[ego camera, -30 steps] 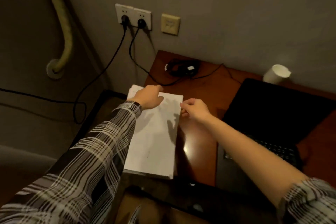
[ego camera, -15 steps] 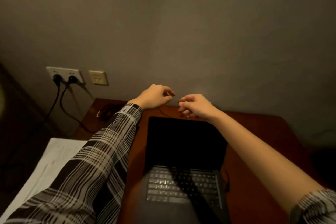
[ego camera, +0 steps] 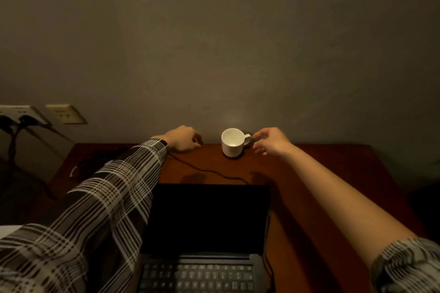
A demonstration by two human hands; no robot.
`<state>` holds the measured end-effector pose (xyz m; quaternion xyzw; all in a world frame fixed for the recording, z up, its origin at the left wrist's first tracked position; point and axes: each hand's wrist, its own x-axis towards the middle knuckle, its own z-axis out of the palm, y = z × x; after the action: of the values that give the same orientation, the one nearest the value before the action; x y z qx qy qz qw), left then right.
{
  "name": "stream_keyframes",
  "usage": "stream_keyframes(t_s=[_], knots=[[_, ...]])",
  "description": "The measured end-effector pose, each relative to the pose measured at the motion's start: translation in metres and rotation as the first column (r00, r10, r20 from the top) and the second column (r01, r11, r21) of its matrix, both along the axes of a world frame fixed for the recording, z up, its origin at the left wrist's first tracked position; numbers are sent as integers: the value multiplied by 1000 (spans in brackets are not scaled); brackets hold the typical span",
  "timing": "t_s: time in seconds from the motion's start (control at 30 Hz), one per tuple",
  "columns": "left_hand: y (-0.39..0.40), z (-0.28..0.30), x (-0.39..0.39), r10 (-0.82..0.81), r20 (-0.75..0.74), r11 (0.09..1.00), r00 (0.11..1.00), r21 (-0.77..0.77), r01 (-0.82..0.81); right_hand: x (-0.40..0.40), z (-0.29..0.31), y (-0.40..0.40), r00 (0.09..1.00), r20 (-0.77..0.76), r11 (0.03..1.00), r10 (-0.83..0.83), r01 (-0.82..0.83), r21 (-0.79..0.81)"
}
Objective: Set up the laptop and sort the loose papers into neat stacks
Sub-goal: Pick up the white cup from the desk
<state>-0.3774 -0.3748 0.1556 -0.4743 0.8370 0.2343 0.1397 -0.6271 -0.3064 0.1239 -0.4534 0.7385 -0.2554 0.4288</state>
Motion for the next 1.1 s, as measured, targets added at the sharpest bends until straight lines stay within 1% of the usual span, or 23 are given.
stream_keyframes(t_s=[0.17, 0.27, 0.33, 0.43, 0.5, 0.57, 0.63, 0.7, 0.77, 0.83, 0.9, 1.0, 1.1], knots=[[-33, -56, -25, -45, 188, 999, 981, -7, 47, -29, -47, -47, 991, -128, 999, 39, -36, 27], [-58, -87, -40, -107, 328, 994, 939, 25, 104, -37, -74, -77, 966, -220, 991, 134, -133, 21], [-73, -105, -50, -179, 422, 983, 889, 35, 182, -42, -92, -95, 939, -269, 976, 216, -216, 30], [-84, -128, -66, -287, 568, 931, 771, -23, 363, -46, -114, -111, 910, -294, 955, 292, -294, 39], [-86, -147, -71, -356, 624, 866, 696, -59, 496, -46, -126, -114, 918, -239, 948, 316, -317, 35], [-87, -163, -76, -374, 661, 814, 651, -103, 572, -46, -137, -117, 927, -189, 945, 325, -327, 22], [-89, -176, -77, -406, 654, 769, 638, -132, 625, -47, -142, -119, 921, -144, 933, 361, -358, 50], [-92, -183, -73, -440, 664, 724, 604, -136, 676, -45, -142, -116, 916, -50, 915, 397, -392, 96], [-94, -185, -68, -452, 657, 712, 604, -142, 688, -42, -143, -107, 918, 78, 912, 388, -395, 108], [-88, -173, -64, -420, 614, 768, 669, -153, 622, -36, -143, -96, 914, 241, 925, 327, -362, 115], [-75, -154, -61, -399, 611, 791, 683, -148, 594, -25, -143, -84, 907, 341, 946, 245, -301, 121], [-55, -124, -51, -394, 630, 779, 669, -158, 607, -8, -142, -72, 928, 333, 976, 169, -204, 75], [-33, -102, -35, -365, 627, 770, 688, -213, 602, 3, -133, -59, 943, 301, 984, 144, -169, 60]])
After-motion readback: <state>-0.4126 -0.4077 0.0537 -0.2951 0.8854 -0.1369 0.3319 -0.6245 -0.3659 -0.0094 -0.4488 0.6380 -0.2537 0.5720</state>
